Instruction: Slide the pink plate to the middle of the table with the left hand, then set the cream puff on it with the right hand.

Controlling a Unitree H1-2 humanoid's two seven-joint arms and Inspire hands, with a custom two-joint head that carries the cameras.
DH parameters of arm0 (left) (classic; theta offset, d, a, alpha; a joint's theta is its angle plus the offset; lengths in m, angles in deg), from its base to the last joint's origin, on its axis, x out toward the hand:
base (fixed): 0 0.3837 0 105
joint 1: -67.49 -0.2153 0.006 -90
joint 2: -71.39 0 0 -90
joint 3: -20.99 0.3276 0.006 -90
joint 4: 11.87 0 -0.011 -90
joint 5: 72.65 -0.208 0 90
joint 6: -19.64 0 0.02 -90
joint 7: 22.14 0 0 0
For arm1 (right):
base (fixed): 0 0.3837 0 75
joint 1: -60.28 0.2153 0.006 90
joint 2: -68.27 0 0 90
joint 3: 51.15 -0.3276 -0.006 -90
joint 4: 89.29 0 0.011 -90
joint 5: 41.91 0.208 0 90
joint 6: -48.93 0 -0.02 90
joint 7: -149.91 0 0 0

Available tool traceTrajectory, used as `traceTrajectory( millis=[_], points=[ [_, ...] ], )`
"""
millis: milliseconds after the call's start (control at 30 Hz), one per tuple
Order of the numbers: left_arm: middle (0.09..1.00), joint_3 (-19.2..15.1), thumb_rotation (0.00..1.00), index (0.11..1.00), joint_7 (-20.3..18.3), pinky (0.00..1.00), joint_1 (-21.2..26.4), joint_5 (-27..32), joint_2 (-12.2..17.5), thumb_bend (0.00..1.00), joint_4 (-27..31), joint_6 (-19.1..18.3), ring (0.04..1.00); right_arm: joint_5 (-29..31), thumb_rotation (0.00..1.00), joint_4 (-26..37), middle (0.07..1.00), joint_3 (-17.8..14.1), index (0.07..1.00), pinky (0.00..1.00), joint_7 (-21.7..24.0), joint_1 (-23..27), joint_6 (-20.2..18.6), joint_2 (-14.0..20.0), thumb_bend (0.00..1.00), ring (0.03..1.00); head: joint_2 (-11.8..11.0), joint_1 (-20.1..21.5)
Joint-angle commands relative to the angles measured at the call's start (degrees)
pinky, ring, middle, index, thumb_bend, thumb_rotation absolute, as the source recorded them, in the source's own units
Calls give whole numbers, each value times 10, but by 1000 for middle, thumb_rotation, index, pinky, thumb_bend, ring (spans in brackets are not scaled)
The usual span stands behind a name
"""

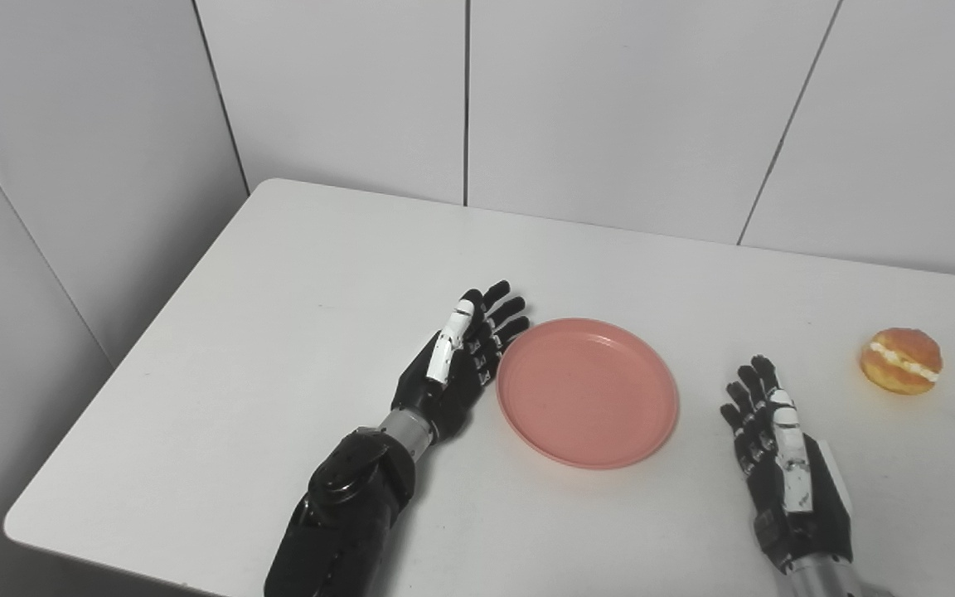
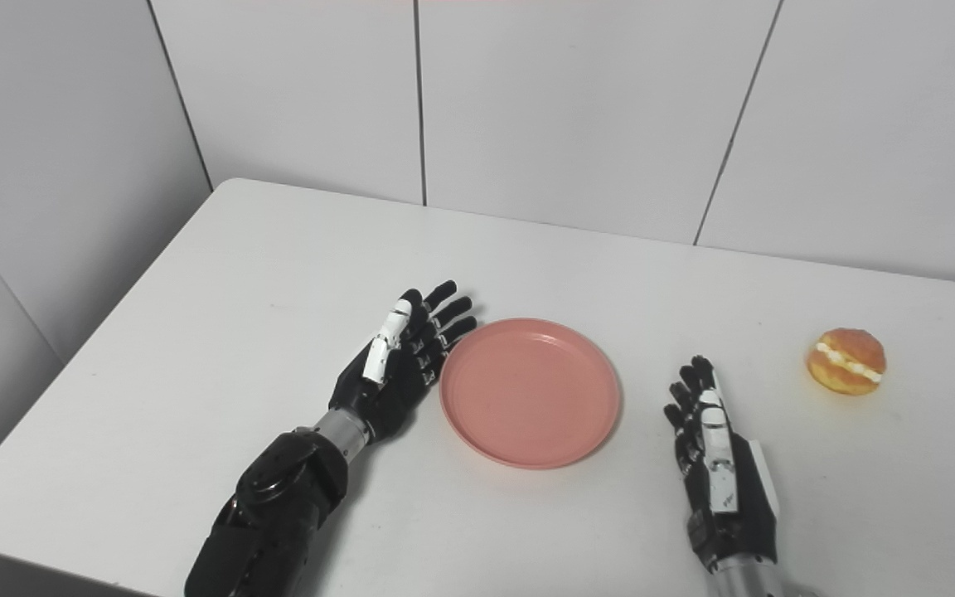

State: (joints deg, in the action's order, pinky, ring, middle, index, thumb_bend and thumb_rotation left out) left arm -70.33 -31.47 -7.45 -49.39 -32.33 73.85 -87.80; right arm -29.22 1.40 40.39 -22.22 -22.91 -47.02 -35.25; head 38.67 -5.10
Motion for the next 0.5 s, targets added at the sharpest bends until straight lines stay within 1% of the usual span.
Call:
traceTrajectory(
  millis=[0, 33, 67, 100, 200, 233, 400, 467],
  points=[
    [949, 8, 1000, 945, -3, 967, -18, -7, 2, 400, 0, -36, 945, -2, 1000, 6, 1000, 1, 1000, 1000, -4, 1, -23, -5, 311, 1000, 4, 11],
    [951, 10, 1000, 947, -5, 968, -20, -6, 2, 401, 2, -36, 947, -4, 1000, 7, 1000, 2, 1000, 1000, -6, 2, -25, -6, 310, 1000, 6, 23],
    [953, 10, 1000, 949, -7, 970, -20, -5, 3, 399, 3, -37, 949, -5, 1000, 8, 1000, 2, 1000, 1000, -7, 2, -27, -7, 312, 1000, 6, 23],
    [953, 11, 1000, 949, -7, 968, -23, -4, 2, 396, 4, -38, 947, -7, 1000, 9, 1000, 2, 1000, 1000, -8, 3, -28, -9, 316, 1000, 8, 35],
    [957, 12, 1000, 953, -15, 970, -30, -2, 0, 397, 5, -34, 948, -11, 1000, 12, 1000, 4, 1000, 1000, -12, 3, -29, -11, 317, 1000, 9, 40],
    [959, 13, 1000, 954, -17, 973, -32, -3, 0, 399, 5, -33, 950, -11, 1000, 13, 1000, 3, 1000, 1000, -12, 3, -30, -12, 316, 1000, 12, 50],
    [960, 17, 1000, 964, -20, 971, -41, -12, -2, 430, 1, -23, 952, -15, 1000, 12, 1000, 3, 1000, 1000, -13, 6, -27, -10, 306, 1000, 13, 55],
    [964, 16, 1000, 969, -22, 978, -41, -13, -3, 434, -5, -16, 957, -13, 1000, 11, 1000, 1, 1000, 1000, -13, 8, -28, -10, 304, 1000, 12, 64]
  ],
)
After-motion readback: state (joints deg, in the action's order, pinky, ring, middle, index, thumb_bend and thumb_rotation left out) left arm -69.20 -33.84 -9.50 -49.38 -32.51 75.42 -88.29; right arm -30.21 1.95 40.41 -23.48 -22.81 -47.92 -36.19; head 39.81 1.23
